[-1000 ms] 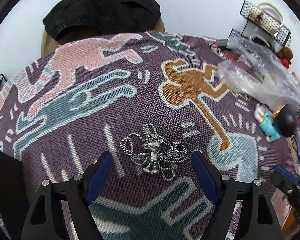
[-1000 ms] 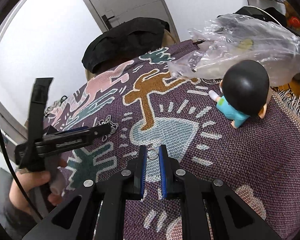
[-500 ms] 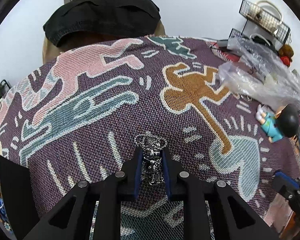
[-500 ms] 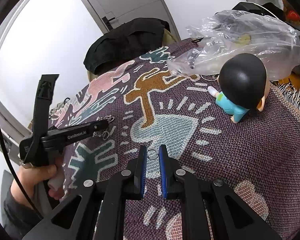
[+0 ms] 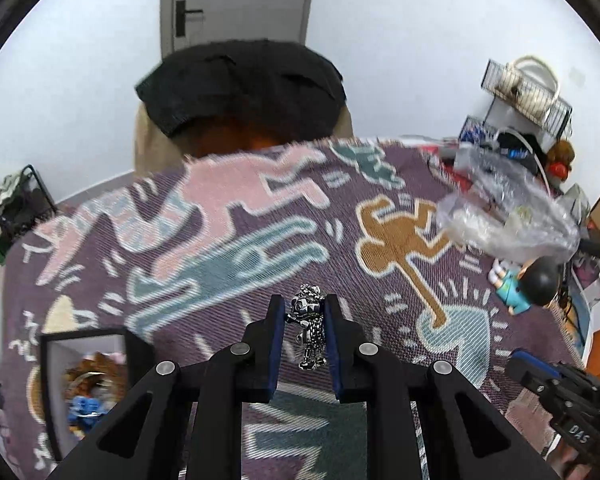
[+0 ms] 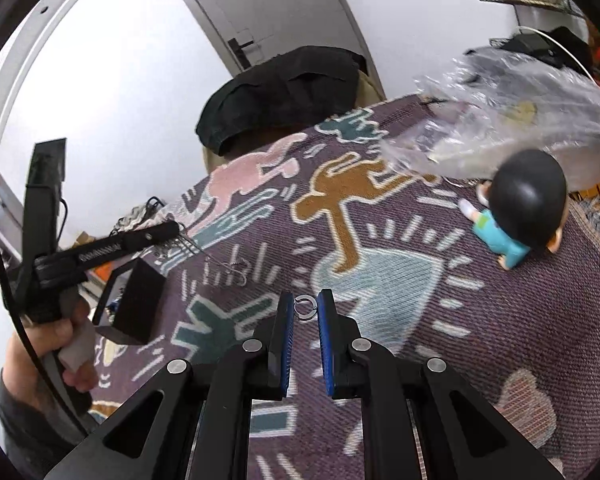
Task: Organize jewelry
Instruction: 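Carry the silver pendant into the box and open the left gripper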
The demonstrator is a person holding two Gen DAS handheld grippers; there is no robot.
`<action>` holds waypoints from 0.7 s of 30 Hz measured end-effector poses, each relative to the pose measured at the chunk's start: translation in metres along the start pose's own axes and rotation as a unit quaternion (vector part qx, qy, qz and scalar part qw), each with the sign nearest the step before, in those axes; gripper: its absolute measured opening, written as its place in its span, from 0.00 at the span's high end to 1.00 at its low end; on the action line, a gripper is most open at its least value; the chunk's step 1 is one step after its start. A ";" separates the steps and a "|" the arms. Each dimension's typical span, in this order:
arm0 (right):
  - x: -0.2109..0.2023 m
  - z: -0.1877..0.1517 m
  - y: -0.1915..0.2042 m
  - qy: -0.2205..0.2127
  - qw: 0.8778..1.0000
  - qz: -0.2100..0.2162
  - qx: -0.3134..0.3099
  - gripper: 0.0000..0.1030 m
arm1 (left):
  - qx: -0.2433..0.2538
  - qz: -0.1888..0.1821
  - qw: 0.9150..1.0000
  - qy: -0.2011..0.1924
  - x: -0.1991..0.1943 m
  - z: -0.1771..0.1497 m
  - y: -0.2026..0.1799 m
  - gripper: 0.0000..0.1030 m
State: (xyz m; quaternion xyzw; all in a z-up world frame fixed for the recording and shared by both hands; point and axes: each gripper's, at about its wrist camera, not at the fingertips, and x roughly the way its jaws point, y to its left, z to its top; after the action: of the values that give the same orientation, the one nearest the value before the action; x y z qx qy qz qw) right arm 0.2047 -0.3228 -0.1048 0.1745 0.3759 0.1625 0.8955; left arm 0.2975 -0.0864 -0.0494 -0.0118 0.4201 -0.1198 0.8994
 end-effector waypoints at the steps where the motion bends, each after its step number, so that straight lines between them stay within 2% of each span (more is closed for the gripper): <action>1: -0.001 0.001 0.004 -0.001 1.000 0.002 -0.003 0.87 | -0.001 0.002 1.000 -0.006 -0.007 0.002 0.004 0.80; 11: -0.004 0.009 0.041 -0.008 0.999 0.019 -0.030 0.87 | -0.012 0.035 0.998 -0.059 -0.080 0.021 0.046 0.80; 21: -0.002 0.014 0.074 -0.009 0.998 0.034 -0.057 0.87 | -0.026 0.064 0.993 -0.091 -0.131 0.023 0.084 0.80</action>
State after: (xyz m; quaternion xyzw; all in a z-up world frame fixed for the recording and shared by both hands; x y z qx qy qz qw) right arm 0.2020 -0.2610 -0.0621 0.1376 0.3516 0.2120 0.9014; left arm 0.2510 0.0230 0.0538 -0.0198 0.3391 -0.0496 0.9392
